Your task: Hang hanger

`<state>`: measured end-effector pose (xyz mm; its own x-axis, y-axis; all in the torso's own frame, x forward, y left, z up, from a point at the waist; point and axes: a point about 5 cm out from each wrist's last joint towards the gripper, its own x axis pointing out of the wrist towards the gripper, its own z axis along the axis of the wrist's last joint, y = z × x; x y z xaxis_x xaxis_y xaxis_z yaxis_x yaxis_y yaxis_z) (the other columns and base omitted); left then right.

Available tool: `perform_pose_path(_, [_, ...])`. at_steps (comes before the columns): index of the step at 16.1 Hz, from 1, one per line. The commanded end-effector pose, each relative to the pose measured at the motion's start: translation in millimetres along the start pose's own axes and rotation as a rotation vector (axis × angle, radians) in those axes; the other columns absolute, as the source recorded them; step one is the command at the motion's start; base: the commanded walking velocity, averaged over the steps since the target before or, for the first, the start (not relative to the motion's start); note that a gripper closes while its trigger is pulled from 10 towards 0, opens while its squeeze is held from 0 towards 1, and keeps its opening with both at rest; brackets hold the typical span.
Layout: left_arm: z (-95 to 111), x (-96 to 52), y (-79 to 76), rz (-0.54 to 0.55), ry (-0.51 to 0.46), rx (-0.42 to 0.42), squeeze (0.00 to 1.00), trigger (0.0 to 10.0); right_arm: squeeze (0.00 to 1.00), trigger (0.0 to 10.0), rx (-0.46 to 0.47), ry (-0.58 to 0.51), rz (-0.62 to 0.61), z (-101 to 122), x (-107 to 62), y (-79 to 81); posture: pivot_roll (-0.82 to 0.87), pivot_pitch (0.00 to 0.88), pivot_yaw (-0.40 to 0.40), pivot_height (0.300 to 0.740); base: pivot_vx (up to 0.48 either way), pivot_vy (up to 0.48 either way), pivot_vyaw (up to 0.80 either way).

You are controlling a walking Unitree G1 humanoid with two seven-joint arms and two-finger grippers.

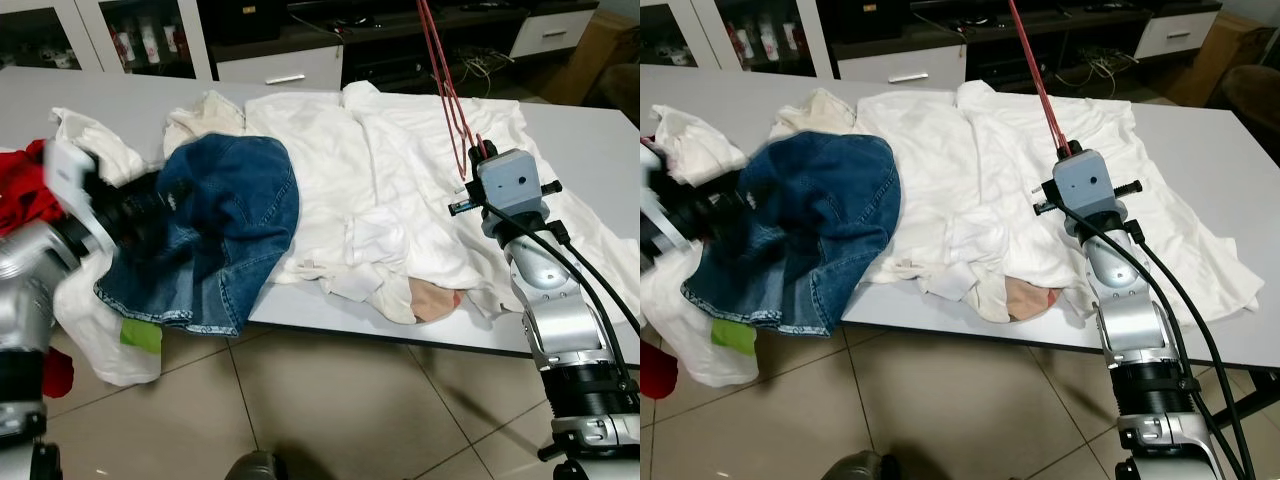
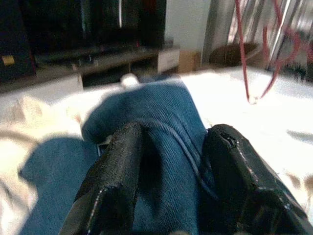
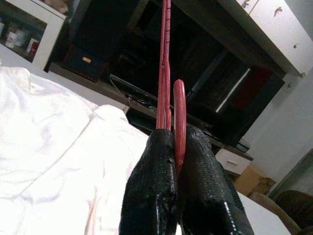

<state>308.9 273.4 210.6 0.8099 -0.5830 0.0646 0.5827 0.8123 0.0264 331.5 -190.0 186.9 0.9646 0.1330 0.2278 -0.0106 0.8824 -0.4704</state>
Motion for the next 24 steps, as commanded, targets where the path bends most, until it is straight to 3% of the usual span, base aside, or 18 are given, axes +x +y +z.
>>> perform_pose_path(1, [4.3, -0.3, -3.5, -0.031, -0.015, -0.01, 0.0, 10.0, 0.0, 10.0, 0.006, 0.0, -0.014, 0.8, 1.3, -2.6, 0.12, 0.001, 0.032, 0.74, 0.0, 0.0, 0.0])
perform_pose_path(2, [3.2, -0.4, -5.0, -0.043, -0.002, -0.007, 0.0, 10.0, 0.0, 10.0, 0.007, 0.0, -0.014, 0.8, 1.4, -2.1, 0.12, 0.001, 0.032, 0.74, 0.0, 0.0, 0.0])
perform_pose_path(5, [-27.1, 0.1, -10.9, -0.053, 0.194, 0.049, 0.0, 10.0, 0.0, 10.0, 0.009, -0.001, -0.01, 1.1, 1.6, -0.6, 0.12, 0.001, 0.031, 0.74, 0.0, 0.0, 0.0])
perform_pose_path(7, [-38.1, 4.4, -0.3, 0.072, 0.249, 0.08, 0.0, 10.0, 0.0, 10.0, 0.009, -0.001, -0.008, 1.1, 1.4, -1.0, 0.12, 0.005, 0.027, 0.74, 0.0, 0.0, 0.0])
perform_pose_path(10, [-25.6, 24.9, 2.5, 0.138, 0.141, 0.091, 0.0, 10.0, 0.0, 10.0, 0.009, -0.002, -0.001, 1.7, 2.3, 1.0, 0.12, 0.005, 0.025, 0.74, 0.0, 0.0, 0.0])
perform_pose_path(12, [-22.9, 37.2, -0.2, 0.141, 0.126, 0.101, 0.0, 10.0, 0.0, 10.0, 0.009, -0.004, 0.001, 2.5, 3.0, 1.4, 0.12, 0.005, 0.025, 0.74, 0.0, 0.0, 0.0])
perform_pose_path(13, [-20.3, 51.6, -2.8, 0.142, 0.097, 0.099, 0.0, 10.0, 0.0, 10.0, 0.009, -0.005, 0.001, 2.5, 3.2, 1.3, 0.12, 0.002, 0.025, 0.74, 0.0, 0.0, 0.0])
perform_pose_path(15, [-19.0, 61.2, -4.6, 0.139, 0.089, 0.097, 0.0, 10.0, 0.0, 10.0, 0.009, -0.004, -0.001, 2.2, 2.7, 1.0, 0.11, 0.002, 0.027, 0.74, 0.0, 0.0, 0.0])
perform_pose_path(19, [-31.0, 88.1, -5.8, 0.204, 0.236, 0.102, 0.0, 10.0, 0.0, 10.0, 0.01, 0.0, -0.006, 1.3, 1.7, 1.5, 0.11, 0.0, 0.036, 0.74, 0.0, 0.0, 0.0])
perform_pose_path(20, [-32.9, 92.1, -5.6, 0.234, 0.257, 0.101, 0.24, 10.0, 0.0, 10.0, 0.01, 0.0, -0.007, 1.3, 1.6, 1.6, 0.11, 0.0, 0.037, 0.74, 0.0, 0.0, 0.0])
perform_pose_path(22, [-37.6, 102.8, -9.4, 0.273, 0.298, 0.132, 1.0, 10.0, 0.0, 10.0, 0.011, -0.001, -0.008, 1.2, 1.4, 2.0, 0.11, 0.0, 0.039, 0.74, 0.0, 0.0, 0.0])
perform_pose_path(24, [-41.0, 114.6, -19.9, 0.252, 0.314, 0.168, 1.0, 10.0, 0.0, 10.0, 0.013, -0.001, -0.008, 1.3, 1.3, 3.1, 0.1, 0.0, 0.041, 0.74, 0.0, 0.0, 0.0])
